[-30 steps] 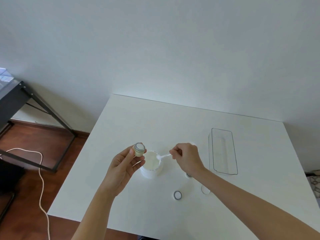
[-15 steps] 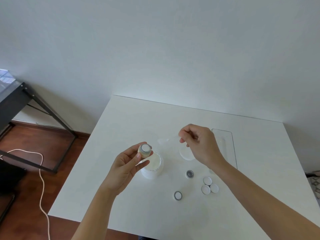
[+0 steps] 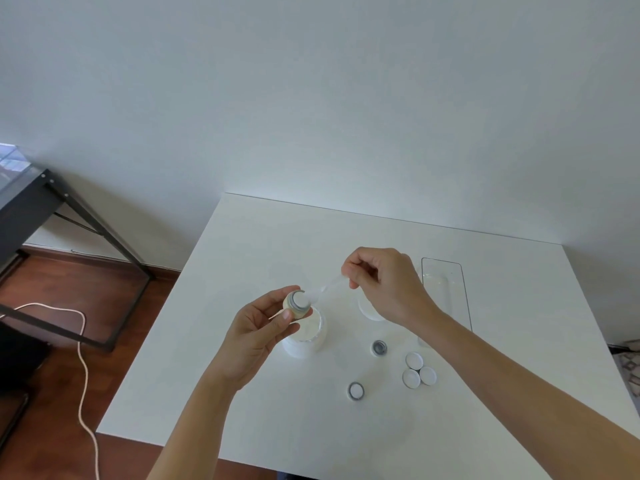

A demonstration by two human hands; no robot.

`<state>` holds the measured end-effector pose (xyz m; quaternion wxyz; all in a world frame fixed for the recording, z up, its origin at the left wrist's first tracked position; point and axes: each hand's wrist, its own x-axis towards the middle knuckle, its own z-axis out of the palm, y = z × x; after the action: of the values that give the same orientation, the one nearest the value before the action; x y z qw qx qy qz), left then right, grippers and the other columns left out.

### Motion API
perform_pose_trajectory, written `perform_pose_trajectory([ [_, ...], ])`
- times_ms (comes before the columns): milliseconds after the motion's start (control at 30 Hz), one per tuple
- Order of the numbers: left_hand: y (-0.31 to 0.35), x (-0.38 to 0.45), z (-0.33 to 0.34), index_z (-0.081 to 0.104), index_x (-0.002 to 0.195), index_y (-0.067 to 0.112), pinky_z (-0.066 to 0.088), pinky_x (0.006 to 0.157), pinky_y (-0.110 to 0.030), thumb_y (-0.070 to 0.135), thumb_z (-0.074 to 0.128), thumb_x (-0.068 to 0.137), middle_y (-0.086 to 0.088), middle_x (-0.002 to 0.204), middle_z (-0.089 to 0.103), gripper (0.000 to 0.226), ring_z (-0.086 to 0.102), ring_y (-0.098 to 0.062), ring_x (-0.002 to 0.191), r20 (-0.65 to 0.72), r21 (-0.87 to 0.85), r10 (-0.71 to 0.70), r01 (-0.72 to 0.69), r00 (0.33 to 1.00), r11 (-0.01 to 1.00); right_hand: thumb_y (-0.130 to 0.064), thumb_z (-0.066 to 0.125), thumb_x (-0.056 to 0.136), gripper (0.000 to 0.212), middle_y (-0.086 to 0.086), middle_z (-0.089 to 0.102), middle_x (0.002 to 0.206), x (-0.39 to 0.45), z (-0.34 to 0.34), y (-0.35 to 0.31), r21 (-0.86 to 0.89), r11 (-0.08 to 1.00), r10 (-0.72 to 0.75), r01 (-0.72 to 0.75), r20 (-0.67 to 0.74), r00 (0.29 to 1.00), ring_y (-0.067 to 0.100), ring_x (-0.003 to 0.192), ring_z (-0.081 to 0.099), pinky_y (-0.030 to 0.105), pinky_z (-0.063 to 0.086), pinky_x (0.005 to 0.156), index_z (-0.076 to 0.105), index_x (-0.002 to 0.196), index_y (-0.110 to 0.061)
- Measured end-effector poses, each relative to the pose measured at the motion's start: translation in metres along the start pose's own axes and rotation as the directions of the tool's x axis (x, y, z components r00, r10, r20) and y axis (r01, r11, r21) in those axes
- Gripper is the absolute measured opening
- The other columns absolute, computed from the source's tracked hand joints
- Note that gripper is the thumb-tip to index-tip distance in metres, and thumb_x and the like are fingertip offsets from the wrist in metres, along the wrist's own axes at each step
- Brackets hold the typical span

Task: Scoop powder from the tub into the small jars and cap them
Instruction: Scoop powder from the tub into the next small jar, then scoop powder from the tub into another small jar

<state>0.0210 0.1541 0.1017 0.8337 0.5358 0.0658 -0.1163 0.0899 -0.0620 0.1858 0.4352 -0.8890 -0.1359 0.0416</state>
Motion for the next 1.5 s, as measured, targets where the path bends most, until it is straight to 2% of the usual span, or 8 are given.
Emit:
perform_pose_trajectory([
  [567, -0.006, -0.002, 0.006, 0.072, 0.104, 0.02, 0.056, 0.087, -0.026, 0.0, 0.077, 0.074, -0.003, 0.11, 0.075, 0.036, 0.072, -0.021, 0.099, -0.079, 0.021, 0.189, -0.188, 0.979, 0.982, -0.016, 0.059, 0.091, 0.02, -0.005, 0.066, 0.061, -0.013, 0.012, 0.009, 0.13, 0.982, 0.131, -0.136, 0.049, 0.99, 0.006, 0.043, 0.037, 0.013, 0.034, 0.047, 0.068, 0.074, -0.013],
  [800, -0.011, -0.006, -0.001, 0.072, 0.098, 0.019, 0.056, 0.083, -0.023, -0.003, 0.084, 0.065, -0.003, 0.107, 0.075, 0.042, 0.073, -0.019, 0.1, -0.18, -0.026, 0.173, -0.181, 0.968, 0.983, -0.015, 0.063, 0.091, 0.017, 0.001, 0.069, 0.066, -0.011, 0.022, 0.042, 0.538, 0.743, 0.422, -0.398, 0.085, 0.903, 0.017, 0.06, 0.053, 0.027, 0.049, 0.061, 0.071, 0.078, -0.009],
  [900, -0.014, -0.01, -0.005, 0.072, 0.096, 0.019, 0.057, 0.083, -0.024, -0.004, 0.084, 0.063, -0.005, 0.105, 0.076, 0.042, 0.073, -0.02, 0.1, -0.181, -0.039, 0.161, -0.171, 0.97, 0.985, -0.014, 0.065, 0.088, 0.013, -0.001, 0.073, 0.068, -0.012, 0.044, 0.058, 0.36, 0.862, 0.395, -0.355, -0.041, 0.918, 0.011, 0.056, 0.057, 0.022, 0.052, 0.061, 0.07, 0.075, -0.014],
  [1033, -0.019, -0.012, -0.007, 0.071, 0.091, 0.02, 0.058, 0.085, -0.027, -0.01, 0.077, 0.067, -0.008, 0.105, 0.076, 0.039, 0.073, -0.021, 0.101, -0.193, -0.023, 0.145, -0.153, 0.97, 0.988, -0.008, 0.065, 0.087, 0.01, -0.002, 0.069, 0.067, -0.018, 0.073, 0.069, 0.002, 0.998, 0.057, -0.057, -0.04, 0.998, 0.013, 0.066, 0.061, 0.025, 0.051, 0.064, 0.07, 0.078, -0.01],
  [1133, -0.022, -0.011, -0.008, 0.067, 0.091, 0.016, 0.058, 0.083, -0.028, -0.007, 0.077, 0.065, -0.01, 0.106, 0.074, 0.037, 0.073, -0.022, 0.1, -0.202, -0.019, 0.13, -0.137, 0.971, 0.99, 0.001, 0.056, 0.089, 0.013, 0.01, 0.064, 0.068, -0.023, 0.079, 0.081, -0.354, 0.9, -0.202, 0.253, 0.175, 0.964, 0.025, 0.074, 0.054, 0.039, 0.049, 0.064, 0.068, 0.087, -0.006],
  [1233, -0.024, -0.01, -0.008, 0.065, 0.092, 0.015, 0.058, 0.08, -0.026, -0.006, 0.078, 0.064, -0.008, 0.104, 0.074, 0.038, 0.073, -0.021, 0.097, -0.191, 0.001, 0.114, -0.116, 0.975, 0.993, 0.013, 0.054, 0.08, 0.023, 0.009, 0.064, 0.071, -0.03, 0.071, 0.091, -0.478, 0.772, -0.312, 0.419, 0.289, 0.905, 0.026, 0.077, 0.054, 0.037, 0.05, 0.059, 0.068, 0.087, -0.004],
  [1367, -0.028, -0.006, 0.0, 0.069, 0.096, 0.019, 0.056, 0.076, -0.022, -0.004, 0.08, 0.062, 0.001, 0.098, 0.073, 0.043, 0.072, -0.017, 0.089, -0.171, 0.059, 0.067, -0.057, 0.983, 0.997, 0.006, 0.066, 0.082, 0.012, 0.004, 0.063, 0.064, -0.04, 0.05, 0.094, -0.376, 0.871, -0.305, 0.316, 0.091, 0.948, 0.022, 0.067, 0.057, 0.029, 0.05, 0.056, 0.07, 0.08, -0.005],
  [1500, -0.041, 0.0, 0.021, 0.073, 0.107, 0.021, 0.056, 0.077, -0.02, -0.004, 0.086, 0.064, -0.001, 0.106, 0.073, 0.051, 0.072, -0.014, 0.089, -0.105, 0.149, -0.023, 0.039, 0.994, 0.988, -0.007, 0.071, 0.083, 0.007, -0.007, 0.068, 0.067, -0.051, 0.016, 0.101, -0.032, 0.997, 0.052, -0.064, -0.287, 0.957, 0.009, 0.062, 0.06, 0.007, 0.041, 0.058, 0.071, 0.077, -0.01],
])
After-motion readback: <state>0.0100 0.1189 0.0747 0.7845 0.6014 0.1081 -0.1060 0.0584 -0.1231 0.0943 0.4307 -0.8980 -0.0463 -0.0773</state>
